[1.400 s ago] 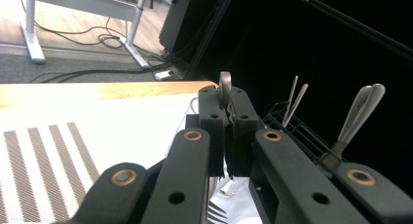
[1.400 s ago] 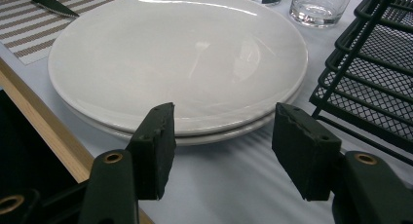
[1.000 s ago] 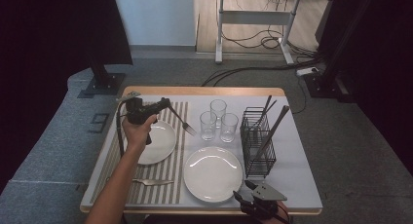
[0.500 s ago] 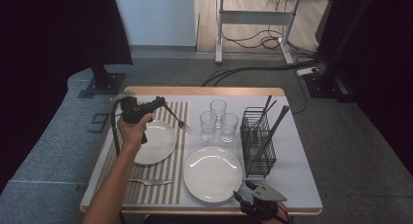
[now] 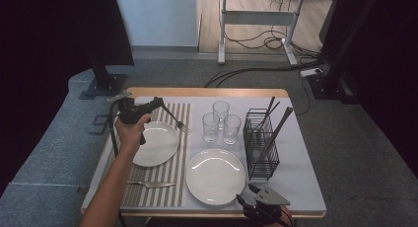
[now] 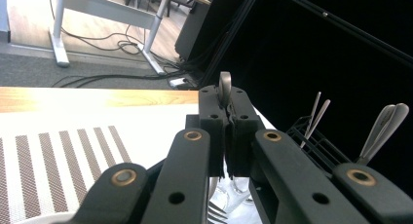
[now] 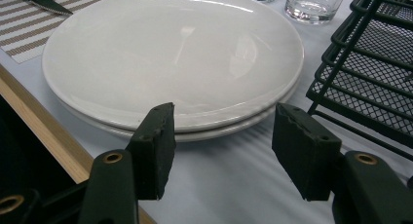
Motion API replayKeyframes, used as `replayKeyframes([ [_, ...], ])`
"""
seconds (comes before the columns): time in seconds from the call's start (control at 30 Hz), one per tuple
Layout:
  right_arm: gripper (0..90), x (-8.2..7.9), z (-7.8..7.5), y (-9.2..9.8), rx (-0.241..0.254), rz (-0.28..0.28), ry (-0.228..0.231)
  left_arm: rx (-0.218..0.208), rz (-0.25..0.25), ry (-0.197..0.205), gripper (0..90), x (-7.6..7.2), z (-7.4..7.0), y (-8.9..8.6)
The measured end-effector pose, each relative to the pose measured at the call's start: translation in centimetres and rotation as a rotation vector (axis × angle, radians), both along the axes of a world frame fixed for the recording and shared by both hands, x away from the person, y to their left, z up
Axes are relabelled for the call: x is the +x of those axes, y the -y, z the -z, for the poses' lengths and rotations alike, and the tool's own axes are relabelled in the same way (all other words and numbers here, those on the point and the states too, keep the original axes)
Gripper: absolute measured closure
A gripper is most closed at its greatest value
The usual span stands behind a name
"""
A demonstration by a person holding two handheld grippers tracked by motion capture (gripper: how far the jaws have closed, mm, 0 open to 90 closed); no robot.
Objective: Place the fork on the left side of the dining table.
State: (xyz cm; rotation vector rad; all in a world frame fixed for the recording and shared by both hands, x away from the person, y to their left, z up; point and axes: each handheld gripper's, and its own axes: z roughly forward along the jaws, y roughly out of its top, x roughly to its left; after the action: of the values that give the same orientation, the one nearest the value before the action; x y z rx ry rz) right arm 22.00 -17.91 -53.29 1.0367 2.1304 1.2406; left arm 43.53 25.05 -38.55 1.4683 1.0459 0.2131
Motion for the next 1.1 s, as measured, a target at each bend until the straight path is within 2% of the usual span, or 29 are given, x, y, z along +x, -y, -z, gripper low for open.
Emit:
replayKeyframes([
  [0.37,41.6,0.0,-0.1,0.1,0.016,0.002,-0.008,0.008,-0.005,-0.01,87.4,0.4,0.2,0.0],
  [0.73,40.7,0.0,-0.7,-0.5,0.053,-0.04,0.003,0.013,-0.012,-0.005,87.4,0.6,-0.1,-0.6],
  [1.1,38.5,0.2,-1.0,-1.6,0.043,-0.08,-0.003,0.006,-0.021,0.002,87.4,1.0,-0.6,-1.1],
])
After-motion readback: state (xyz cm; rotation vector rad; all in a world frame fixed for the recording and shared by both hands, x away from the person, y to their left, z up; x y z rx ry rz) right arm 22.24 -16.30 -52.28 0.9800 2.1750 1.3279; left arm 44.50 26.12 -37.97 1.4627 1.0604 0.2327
